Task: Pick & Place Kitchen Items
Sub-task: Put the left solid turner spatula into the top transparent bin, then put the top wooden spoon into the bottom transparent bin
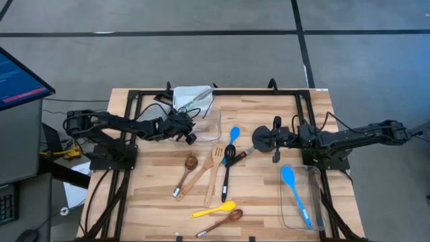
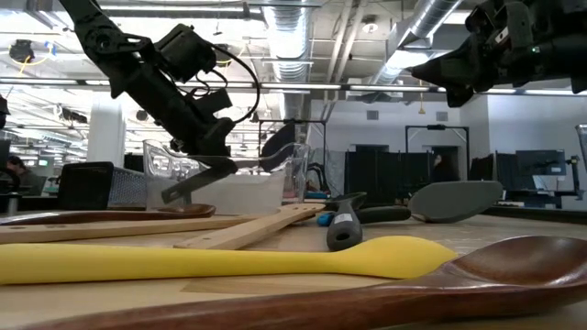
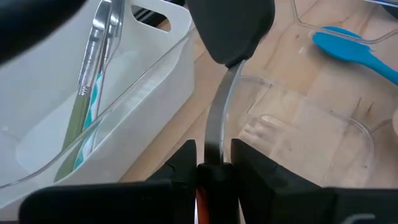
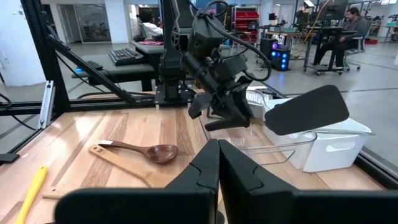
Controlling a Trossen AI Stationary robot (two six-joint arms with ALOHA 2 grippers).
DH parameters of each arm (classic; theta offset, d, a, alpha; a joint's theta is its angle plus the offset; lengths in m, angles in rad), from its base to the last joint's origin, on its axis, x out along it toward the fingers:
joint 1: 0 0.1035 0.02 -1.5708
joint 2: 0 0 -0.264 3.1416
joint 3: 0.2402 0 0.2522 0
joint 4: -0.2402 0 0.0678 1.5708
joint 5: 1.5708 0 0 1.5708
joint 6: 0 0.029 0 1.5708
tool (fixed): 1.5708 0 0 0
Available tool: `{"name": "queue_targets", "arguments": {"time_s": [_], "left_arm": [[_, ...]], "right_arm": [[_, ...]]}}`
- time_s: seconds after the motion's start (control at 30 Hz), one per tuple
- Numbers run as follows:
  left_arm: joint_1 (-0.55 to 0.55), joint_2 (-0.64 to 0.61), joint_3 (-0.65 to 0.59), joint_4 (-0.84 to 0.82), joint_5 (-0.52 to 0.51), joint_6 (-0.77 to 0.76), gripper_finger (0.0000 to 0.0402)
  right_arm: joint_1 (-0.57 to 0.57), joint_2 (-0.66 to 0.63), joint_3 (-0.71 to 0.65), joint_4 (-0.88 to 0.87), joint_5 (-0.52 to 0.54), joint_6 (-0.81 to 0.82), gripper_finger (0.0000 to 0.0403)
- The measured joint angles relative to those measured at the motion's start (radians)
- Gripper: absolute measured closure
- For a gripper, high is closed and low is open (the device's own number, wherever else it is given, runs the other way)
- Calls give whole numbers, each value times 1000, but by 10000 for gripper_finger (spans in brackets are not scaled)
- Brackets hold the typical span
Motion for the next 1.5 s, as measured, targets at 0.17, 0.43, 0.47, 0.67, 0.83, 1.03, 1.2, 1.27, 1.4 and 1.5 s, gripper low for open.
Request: {"name": "queue_targets", "arguments": {"time_s": [0.17, 0.43, 0.47, 0.67, 0.83, 1.03, 1.2, 1.27, 1.4, 1.5], "left_arm": [[-3, 0, 0, 0, 0, -21, 333], [-5, -1, -30, 5, 1, -53, 326], [-5, -1, -37, 10, 6, -53, 322], [-5, 0, -79, -9, 36, -87, 292], [-5, 0, -80, 4, 54, -87, 255], [-4, 0, -80, 46, 58, -80, 218], [-4, -3, -80, 116, 60, -78, 204], [-4, -15, -80, 118, 82, -78, 202], [-4, -64, -80, 118, 163, -79, 202], [-4, -130, -80, 117, 213, -79, 202]], "right_arm": [[0, 0, 0, 0, 0, 0, 403], [0, 0, 0, 0, 0, 0, 403], [0, 0, 0, 0, 0, 0, 403], [0, 0, 0, 0, 0, 0, 403], [0, 0, 0, 0, 0, 0, 403], [0, 0, 0, 0, 0, 0, 403], [0, 0, 0, 0, 0, 0, 403], [0, 0, 0, 0, 0, 0, 403], [0, 0, 0, 0, 0, 0, 403], [0, 0, 0, 0, 0, 0, 403]]}}
